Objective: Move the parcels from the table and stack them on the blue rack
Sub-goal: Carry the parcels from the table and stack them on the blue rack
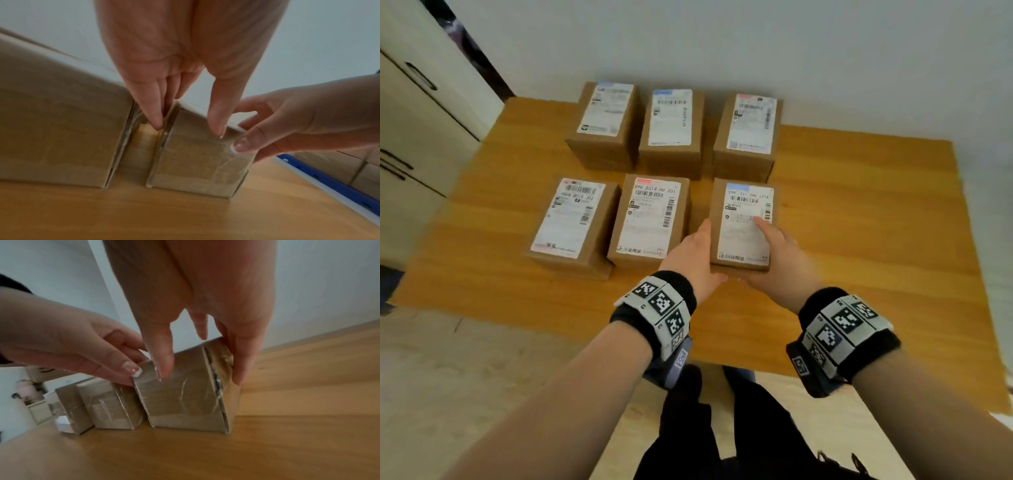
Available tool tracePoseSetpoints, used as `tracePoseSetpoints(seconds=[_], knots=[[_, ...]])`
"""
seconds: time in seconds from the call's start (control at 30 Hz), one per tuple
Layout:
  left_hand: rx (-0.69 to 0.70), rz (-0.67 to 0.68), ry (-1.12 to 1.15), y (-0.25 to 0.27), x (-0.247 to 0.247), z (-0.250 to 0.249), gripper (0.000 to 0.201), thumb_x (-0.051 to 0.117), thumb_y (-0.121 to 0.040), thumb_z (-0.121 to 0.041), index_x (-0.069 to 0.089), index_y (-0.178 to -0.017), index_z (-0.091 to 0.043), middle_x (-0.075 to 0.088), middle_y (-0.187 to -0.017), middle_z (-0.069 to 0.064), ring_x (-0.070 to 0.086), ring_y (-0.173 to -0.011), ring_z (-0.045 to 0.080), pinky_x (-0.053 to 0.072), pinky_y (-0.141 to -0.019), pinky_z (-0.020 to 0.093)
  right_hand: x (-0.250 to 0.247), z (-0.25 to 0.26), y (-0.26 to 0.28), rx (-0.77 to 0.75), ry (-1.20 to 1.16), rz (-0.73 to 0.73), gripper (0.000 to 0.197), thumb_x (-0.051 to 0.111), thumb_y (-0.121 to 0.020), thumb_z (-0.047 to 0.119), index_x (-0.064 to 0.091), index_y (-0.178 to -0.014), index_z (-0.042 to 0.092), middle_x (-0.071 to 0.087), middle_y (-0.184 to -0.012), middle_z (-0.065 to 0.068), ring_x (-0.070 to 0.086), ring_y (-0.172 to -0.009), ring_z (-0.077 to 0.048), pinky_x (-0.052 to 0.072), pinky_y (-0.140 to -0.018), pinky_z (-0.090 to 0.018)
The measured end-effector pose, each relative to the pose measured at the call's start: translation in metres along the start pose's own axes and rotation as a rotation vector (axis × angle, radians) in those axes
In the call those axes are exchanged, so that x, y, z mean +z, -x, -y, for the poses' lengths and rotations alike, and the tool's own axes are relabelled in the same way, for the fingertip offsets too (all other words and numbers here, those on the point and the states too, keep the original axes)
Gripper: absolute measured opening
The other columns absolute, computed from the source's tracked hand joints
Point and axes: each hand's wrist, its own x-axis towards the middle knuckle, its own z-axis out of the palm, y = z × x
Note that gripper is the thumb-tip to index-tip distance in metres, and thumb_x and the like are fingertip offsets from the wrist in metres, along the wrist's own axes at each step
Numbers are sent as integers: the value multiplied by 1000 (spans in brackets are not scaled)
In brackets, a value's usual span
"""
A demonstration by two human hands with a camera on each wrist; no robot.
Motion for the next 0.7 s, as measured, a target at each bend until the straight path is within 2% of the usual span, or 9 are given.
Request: tracePoseSetpoints(seconds=[0.17, 0.23, 0.33, 0.43, 0.57, 0.67, 0.7], knots=[[145, -29, -55, -2, -5, 1, 87, 67, -83, -24, 10, -148, -19, 47, -137, 5, 49, -120, 20, 42, -96, 31, 4, 9, 12, 87, -64, -113, 90, 69, -79, 13, 16, -149, 29, 15, -155, -9, 31, -136, -27, 38, -101, -31], [222, -84, -58, -2, -11, -3, 87, 68, -81, -28, 12, -148, -23, 50, -134, 2, 52, -117, 18, 47, -95, 33, -5, 13, 23, 85, -114, -193, 88, 69, -79, 11, 18, -149, 27, 16, -154, -7, 31, -135, -25, 38, -99, -27], [326, -162, -12, 4, -28, -24, 86, 68, -81, -33, 15, -148, -25, 51, -135, 0, 52, -118, 16, 47, -96, 34, -29, 19, 41, 68, -139, -326, 85, 71, -78, 12, 23, -147, 25, 23, -150, -4, 33, -132, -21, 34, -94, -19], [446, -237, -16, 13, -50, -58, 85, 67, -82, -33, 15, -149, -22, 50, -136, 0, 50, -121, 15, 43, -97, 31, -66, 22, 60, 8, -122, -492, 83, 73, -76, 15, 28, -145, 23, 30, -148, -4, 36, -131, -19, 38, -96, -22], [599, -311, -5, 29, -65, -118, 85, 69, -80, -34, 20, -148, -21, 52, -134, -1, 51, -120, 15, 44, -100, 36, -122, 14, 97, -77, -128, -662, 80, 73, -76, 14, 31, -144, 22, 37, -142, 1, 39, -126, -12, 34, -89, -12], [704, -357, 18, 51, -65, -172, 85, 70, -79, -34, 22, -148, -21, 52, -135, -1, 51, -121, 14, 44, -100, 37, -163, -6, 134, -129, -136, -770, 80, 75, -75, 16, 34, -142, 23, 39, -143, 1, 41, -127, -13, 36, -96, -14], [742, -374, 23, 59, -63, -191, 85, 70, -79, -34, 22, -148, -20, 52, -135, -1, 51, -121, 14, 44, -101, 37, -177, -15, 150, -143, -129, -803, 79, 76, -75, 17, 35, -142, 23, 39, -143, 1, 42, -126, -13, 34, -95, -10]])
